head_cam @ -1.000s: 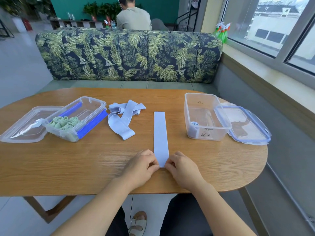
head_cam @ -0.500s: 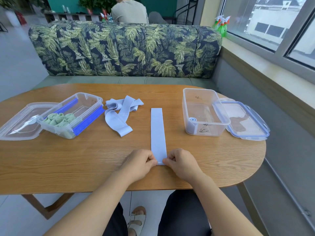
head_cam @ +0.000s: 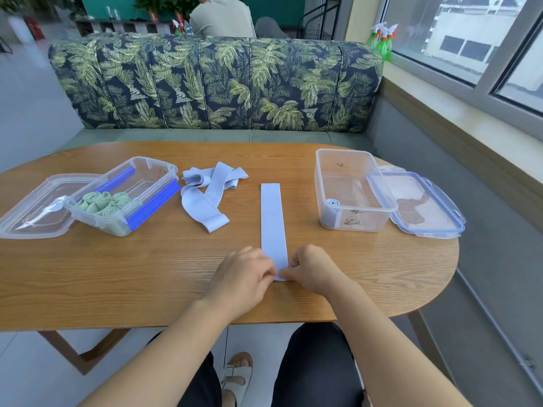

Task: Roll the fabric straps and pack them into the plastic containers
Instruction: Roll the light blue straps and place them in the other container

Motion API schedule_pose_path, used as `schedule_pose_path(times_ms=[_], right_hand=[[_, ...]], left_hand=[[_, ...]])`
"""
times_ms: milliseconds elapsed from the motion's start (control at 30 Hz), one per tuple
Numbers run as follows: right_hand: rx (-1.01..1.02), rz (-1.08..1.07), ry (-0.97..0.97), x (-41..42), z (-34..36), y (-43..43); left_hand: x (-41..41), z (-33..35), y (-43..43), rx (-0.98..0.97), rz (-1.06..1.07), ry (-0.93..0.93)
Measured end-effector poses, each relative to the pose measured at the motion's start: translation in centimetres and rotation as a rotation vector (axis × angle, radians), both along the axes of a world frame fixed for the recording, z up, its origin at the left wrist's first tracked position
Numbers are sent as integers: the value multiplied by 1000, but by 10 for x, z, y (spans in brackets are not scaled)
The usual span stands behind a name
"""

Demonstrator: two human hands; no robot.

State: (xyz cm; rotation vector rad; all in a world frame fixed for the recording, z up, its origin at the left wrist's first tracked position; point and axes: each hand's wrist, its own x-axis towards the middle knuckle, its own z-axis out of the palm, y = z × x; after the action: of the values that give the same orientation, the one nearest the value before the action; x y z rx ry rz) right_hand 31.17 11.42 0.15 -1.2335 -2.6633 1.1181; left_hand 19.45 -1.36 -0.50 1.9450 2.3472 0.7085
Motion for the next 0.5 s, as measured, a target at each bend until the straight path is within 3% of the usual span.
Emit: schedule_pose_path(times_ms=[100, 267, 500], right_hand=[[1, 15, -14, -1, 1, 2], [14, 11, 16, 0, 0, 1], [-38, -115, 375, 25, -15, -9]], left_hand=[[1, -10, -2, 69, -88, 140], [1, -12, 1, -18, -20, 39], [0, -8, 6, -100, 72, -104]])
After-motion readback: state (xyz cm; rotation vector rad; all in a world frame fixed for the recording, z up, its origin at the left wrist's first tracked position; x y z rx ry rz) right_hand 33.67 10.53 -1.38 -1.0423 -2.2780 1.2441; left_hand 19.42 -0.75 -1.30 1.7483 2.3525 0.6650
